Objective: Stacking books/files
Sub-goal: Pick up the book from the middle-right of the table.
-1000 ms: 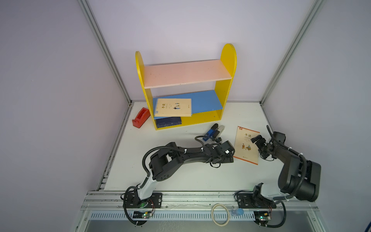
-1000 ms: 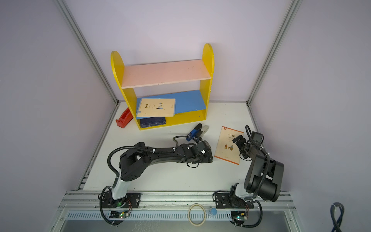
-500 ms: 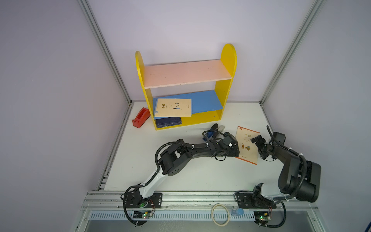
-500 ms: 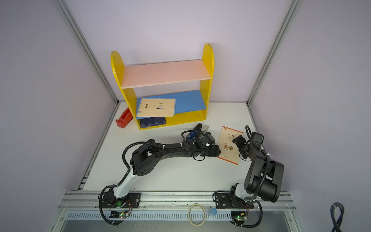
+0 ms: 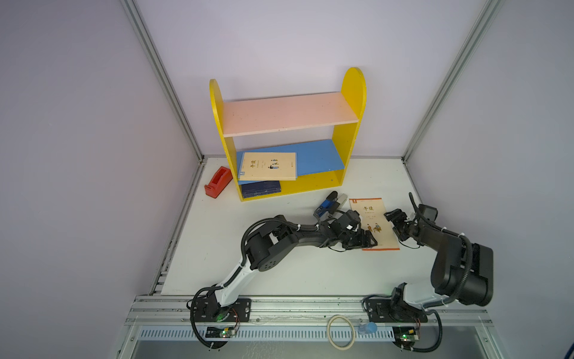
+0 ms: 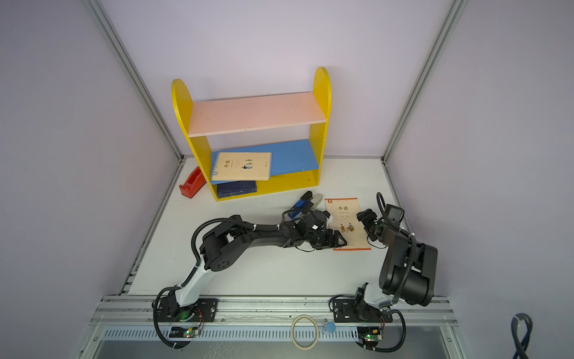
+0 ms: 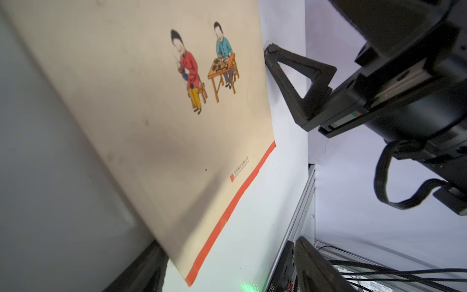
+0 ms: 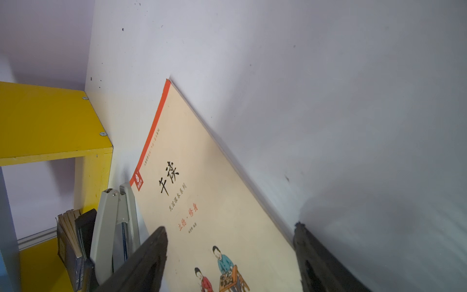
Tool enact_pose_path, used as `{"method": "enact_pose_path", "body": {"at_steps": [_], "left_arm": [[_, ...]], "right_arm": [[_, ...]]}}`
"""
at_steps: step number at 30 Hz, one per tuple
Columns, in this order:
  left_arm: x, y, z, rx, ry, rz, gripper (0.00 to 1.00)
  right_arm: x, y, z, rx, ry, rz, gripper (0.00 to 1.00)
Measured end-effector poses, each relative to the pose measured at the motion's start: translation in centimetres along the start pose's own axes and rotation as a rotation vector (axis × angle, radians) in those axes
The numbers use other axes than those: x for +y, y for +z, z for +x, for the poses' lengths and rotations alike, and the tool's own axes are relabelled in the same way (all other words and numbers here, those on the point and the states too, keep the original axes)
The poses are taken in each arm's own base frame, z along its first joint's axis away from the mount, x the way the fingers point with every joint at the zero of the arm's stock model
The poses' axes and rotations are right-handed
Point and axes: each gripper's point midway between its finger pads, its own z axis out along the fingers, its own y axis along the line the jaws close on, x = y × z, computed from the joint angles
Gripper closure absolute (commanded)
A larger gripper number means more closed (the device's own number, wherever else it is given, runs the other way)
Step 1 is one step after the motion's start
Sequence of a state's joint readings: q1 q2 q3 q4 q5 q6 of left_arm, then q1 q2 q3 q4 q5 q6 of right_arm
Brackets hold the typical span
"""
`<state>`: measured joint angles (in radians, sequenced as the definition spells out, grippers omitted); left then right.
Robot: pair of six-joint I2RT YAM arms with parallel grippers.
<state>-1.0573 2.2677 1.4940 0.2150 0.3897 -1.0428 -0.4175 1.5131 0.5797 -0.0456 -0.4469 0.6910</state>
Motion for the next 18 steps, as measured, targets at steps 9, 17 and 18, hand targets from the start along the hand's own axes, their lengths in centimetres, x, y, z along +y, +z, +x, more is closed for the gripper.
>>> {"method": "enact_pose_path", "body": {"at_steps": [9,17,18], "left_arm": [[-0.4,-0.6,-1.1,-0.028,-0.033,0.047,0.52],[-0.2,0.1,-1.4,-0.032,-0.06,0.055,0.78],[-0.3,0.1,-1.5,-0.034,-0.059,0.059,0.87]], "right_arm": [[0.0,-0.4,0.6,0.007,0.006,-0.007,0.21],[-0.1,-0.8,1.3,0.021,0.02,-0.008,0.21],[-0.1,-0.8,1.4,0.022,0.02,-0.008,0.21]]}}
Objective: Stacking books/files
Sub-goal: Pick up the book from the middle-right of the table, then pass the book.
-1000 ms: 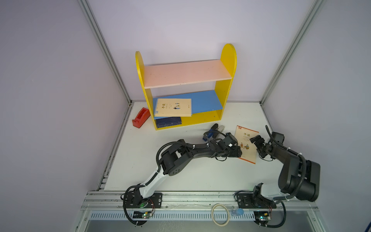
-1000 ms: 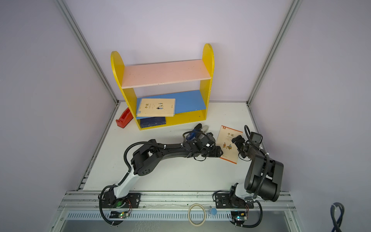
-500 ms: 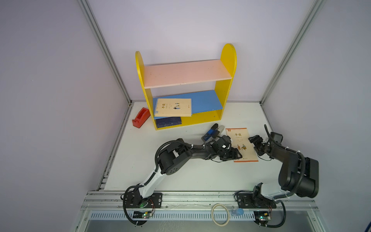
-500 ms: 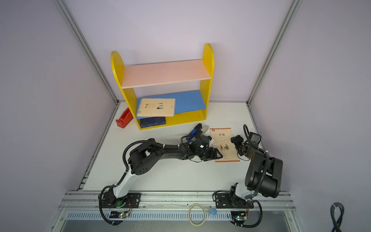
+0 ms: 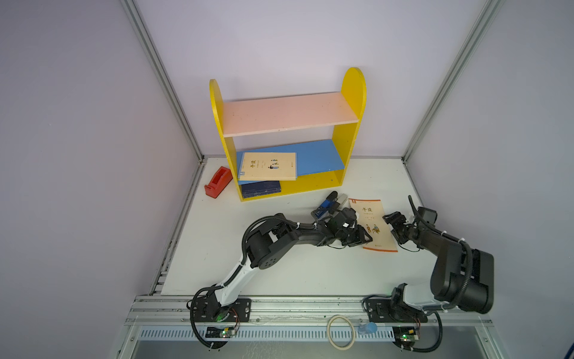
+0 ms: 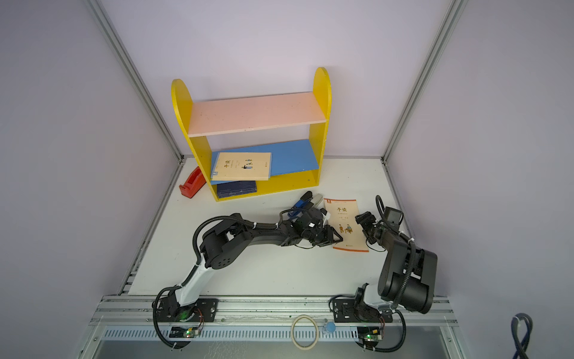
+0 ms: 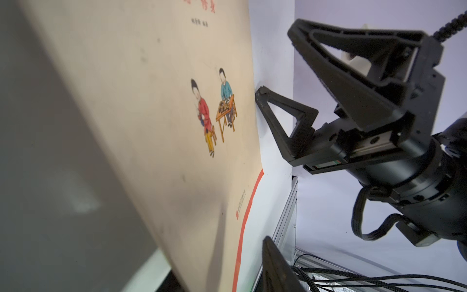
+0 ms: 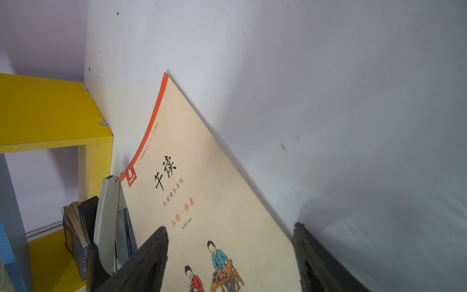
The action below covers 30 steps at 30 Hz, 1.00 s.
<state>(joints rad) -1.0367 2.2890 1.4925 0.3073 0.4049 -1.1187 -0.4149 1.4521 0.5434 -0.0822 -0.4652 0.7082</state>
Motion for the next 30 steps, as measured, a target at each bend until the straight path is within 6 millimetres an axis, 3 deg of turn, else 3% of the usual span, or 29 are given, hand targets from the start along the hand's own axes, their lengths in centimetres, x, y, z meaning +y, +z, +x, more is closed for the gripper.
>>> {"method": "enact_pose_path", "body": {"at_steps": [2,5,8,9,14,19,22,30], "left_arm": [[0.0,0.0,0.0,-0.003,-0.009,0.002,1.0],[0.0,-0.4,0.3,-0.005,-0.009,-0.001,1.0],[-1.7,-1.6,1.0,-0.014,0.01,0.01,1.0],[-2.8,-2.2,1.2,-0.018,0.022,0.024,1.0],[-8.6,-5.6,2.4,-0.055,0.111,0.105,1.0],[-12.8,-9.8,4.1,-0.109,0.193,0.156,1.0],[-13.3,-12.7,4.7,-0.159,0.209,0.157,1.0],[-11.2,-22.4,4.0,-0.407,0.186,0.1,1.0]], "right_arm": [[0.1,-0.2,0.1,0.003,0.0,-0.004,0.21],[-0.2,-1.0,0.8,0.013,0.013,0.022,0.19],[-0.2,-3.0,2.3,0.037,0.035,0.046,0.07],[0.4,-3.9,2.3,0.02,0.023,0.031,0.02],[4.9,-9.8,1.9,-0.098,-0.071,-0.081,0.01],[9.0,-14.9,3.7,-0.123,-0.151,-0.245,0.02],[10.9,-16.6,5.3,-0.078,-0.159,-0.345,0.01],[13.9,-20.3,8.8,-0.002,-0.152,-0.556,0.01]]}}
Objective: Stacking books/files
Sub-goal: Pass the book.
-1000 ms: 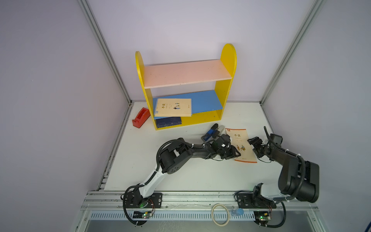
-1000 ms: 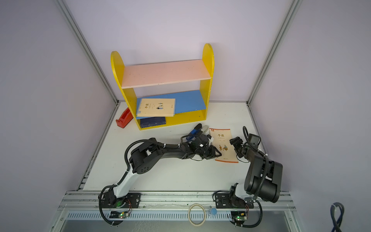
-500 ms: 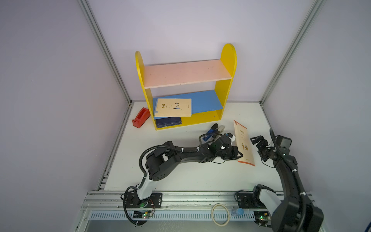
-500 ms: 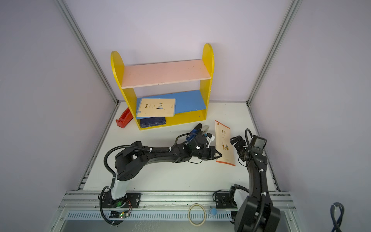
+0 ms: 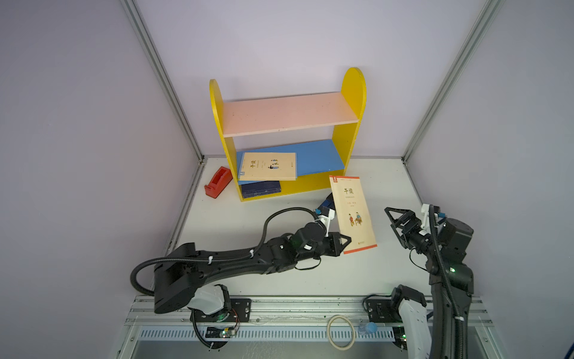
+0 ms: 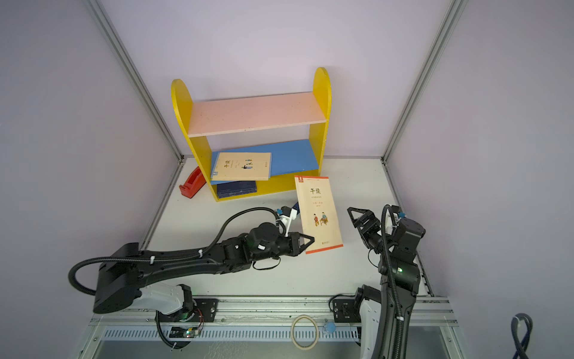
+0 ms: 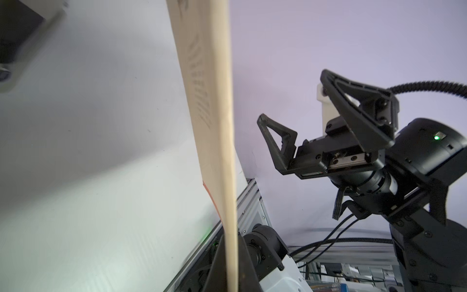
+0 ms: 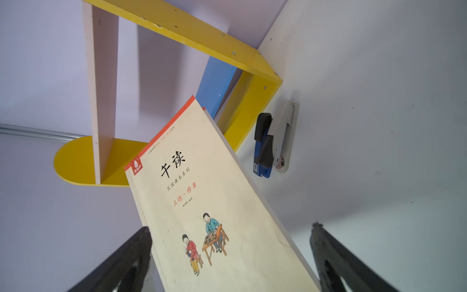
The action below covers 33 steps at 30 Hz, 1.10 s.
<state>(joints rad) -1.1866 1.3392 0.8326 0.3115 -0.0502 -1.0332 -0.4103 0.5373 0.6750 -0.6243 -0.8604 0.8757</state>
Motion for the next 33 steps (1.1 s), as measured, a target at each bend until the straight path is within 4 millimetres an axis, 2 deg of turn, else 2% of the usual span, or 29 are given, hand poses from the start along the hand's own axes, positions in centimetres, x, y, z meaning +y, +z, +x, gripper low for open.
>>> {"method": "enact_pose_path", "body": {"at_steps": [6,10,14,17,22,27,33], "left_arm": [[0.2,-7.2,-4.1,-0.229,-0.023,-0.011,1.0],[0.8,-10.4,-5.7,-0.338,-0.051,-0.013,1.0],[1.2,-11.6,-6.6,-0.392,-0.074,-0.025,1.0],[1.7,-11.8,-6.7,-0.407,-0.084,-0.043,1.0],[2.8,-12.9,-7.1,-0.458,-0.106,-0.064,1.0],[4.1,-15.5,-8.2,-0.561,-0.143,-0.078,1.0],[4.4,-17.9,-9.6,-0.652,-0.172,-0.084,1.0]], "right_arm": [[0.8,0.4,1.7,0.042,0.067,-0.097,0.01],[2.3,0.5,2.9,0.074,0.051,-0.165,0.01],[2.0,2.4,3.9,0.135,0.079,-0.165,0.01],[1.4,4.3,5.8,0.217,0.102,-0.144,0.02],[2.3,6.4,10.4,0.336,0.06,-0.154,0.01],[2.8,8.2,14.3,0.384,0.048,-0.157,0.01],[4.8,10.4,19.1,0.445,0.031,-0.181,0.01]]}}
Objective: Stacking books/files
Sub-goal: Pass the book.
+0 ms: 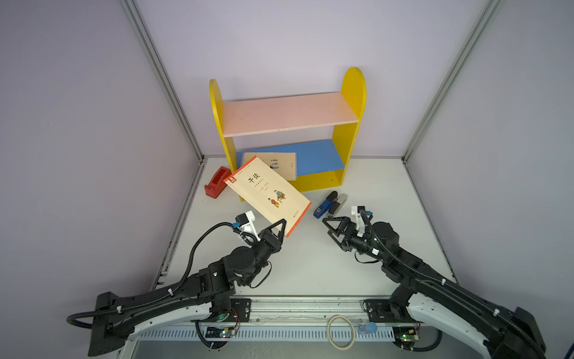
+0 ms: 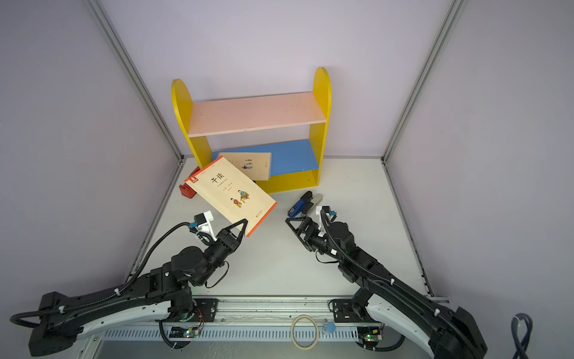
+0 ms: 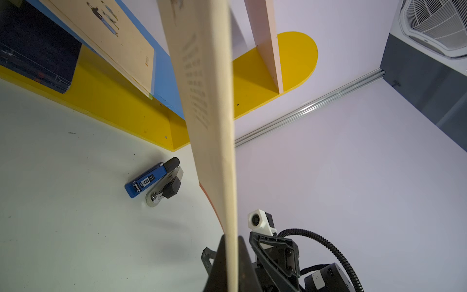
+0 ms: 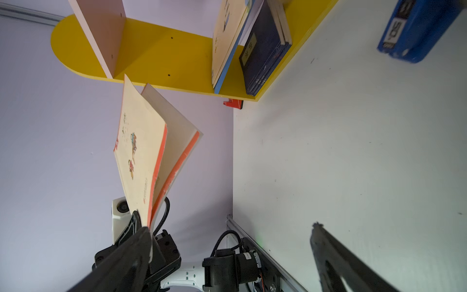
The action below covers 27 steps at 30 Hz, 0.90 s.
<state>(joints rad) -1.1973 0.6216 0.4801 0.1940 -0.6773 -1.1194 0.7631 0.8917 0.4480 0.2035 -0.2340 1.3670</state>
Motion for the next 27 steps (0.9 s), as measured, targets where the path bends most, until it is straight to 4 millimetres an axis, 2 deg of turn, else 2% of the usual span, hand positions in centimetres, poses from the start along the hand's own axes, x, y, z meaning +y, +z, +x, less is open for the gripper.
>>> {"method": "enact_pose_path", "body": {"at_steps": [6,10,13,17,21,24,27], "left_arm": [[0.6,-0.2,-0.4,-0.017,0.001,-0.021,1.0],[1.4,-0.3,-0.2,-0.019,-0.003,-0.037,1.0],[1.5,-0.4,-0.3,-0.018,-0.014,-0.036,1.0],[1.3,-0.4,0.0,-0.001,-0.021,-0.026,1.0],[1.1,-0.2,0.7,0.032,-0.032,-0.02,1.0],[1.0,-0.1,1.3,0.054,-0.032,-0.021,1.0],[1.1,0.0,2.0,0.077,-0.039,-0.023,1.0]], "right_arm": [[2.7,3.3,3.3,0.041,-0.02,-0.07,0.01],[5.9,3.7,4.1,0.016,-0.034,-0.169,0.01],[7.5,3.8,4.2,-0.011,-0.036,-0.219,0.02],[7.5,5.3,3.8,-0.041,-0.007,-0.225,0.02],[5.9,7.5,4.5,-0.021,0.04,-0.199,0.06],[6.0,8.4,4.5,-0.021,0.059,-0.211,0.15],[7.6,8.2,4.2,-0.032,0.061,-0.255,0.28]]}}
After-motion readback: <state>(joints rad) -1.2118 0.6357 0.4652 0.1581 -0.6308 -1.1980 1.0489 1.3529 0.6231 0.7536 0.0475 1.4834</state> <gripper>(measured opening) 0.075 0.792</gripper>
